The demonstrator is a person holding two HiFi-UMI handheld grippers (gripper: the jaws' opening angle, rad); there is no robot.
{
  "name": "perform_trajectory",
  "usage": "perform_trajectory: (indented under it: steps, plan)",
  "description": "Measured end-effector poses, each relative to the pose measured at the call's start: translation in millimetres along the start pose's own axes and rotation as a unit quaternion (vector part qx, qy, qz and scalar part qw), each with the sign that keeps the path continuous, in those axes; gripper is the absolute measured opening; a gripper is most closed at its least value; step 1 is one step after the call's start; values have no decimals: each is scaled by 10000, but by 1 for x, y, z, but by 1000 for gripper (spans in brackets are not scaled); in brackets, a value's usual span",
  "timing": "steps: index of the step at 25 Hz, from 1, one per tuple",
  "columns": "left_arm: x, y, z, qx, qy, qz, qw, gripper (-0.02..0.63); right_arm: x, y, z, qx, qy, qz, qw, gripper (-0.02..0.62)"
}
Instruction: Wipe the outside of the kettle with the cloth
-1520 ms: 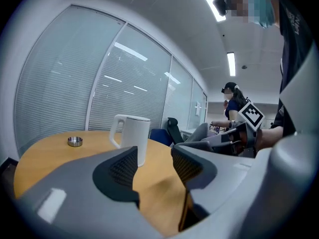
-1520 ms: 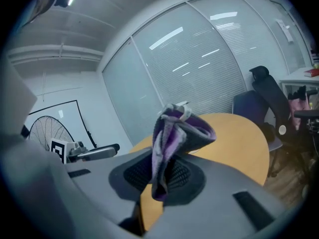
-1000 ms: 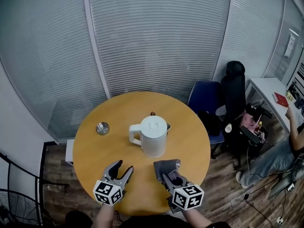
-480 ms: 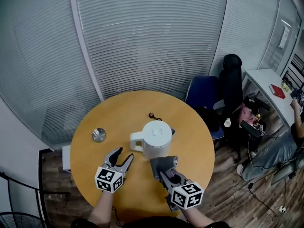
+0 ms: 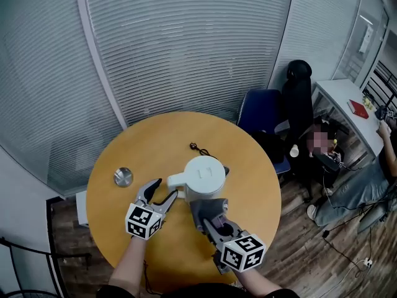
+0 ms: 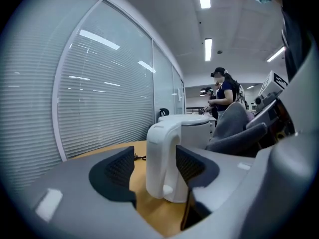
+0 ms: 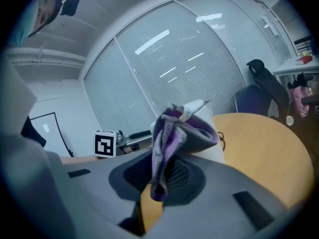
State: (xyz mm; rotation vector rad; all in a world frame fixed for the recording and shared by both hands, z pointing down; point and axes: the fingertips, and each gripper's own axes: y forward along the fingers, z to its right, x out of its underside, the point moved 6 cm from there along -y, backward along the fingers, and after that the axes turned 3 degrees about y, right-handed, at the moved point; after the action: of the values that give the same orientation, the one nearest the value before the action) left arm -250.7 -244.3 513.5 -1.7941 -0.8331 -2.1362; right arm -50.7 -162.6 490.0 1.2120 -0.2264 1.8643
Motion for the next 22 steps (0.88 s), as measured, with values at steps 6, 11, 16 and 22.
perform_trajectory:
  steps: [6, 11, 16, 22]
  plan:
    - [3, 12, -1, 305, 167, -66, 9994, 235, -11, 13, -6, -62, 113, 189, 9997, 41]
    - [5, 9, 2, 304, 3, 23, 9995, 160, -25, 21, -9, -107, 106, 370, 9992, 41]
    - [5, 4, 13, 301, -11, -28, 9995, 156, -32, 31, -7, -94, 116, 493, 9987, 41]
    - [10, -4, 22, 285, -83, 38, 9996, 153, -18, 50, 9, -61, 490, 412, 9979, 41]
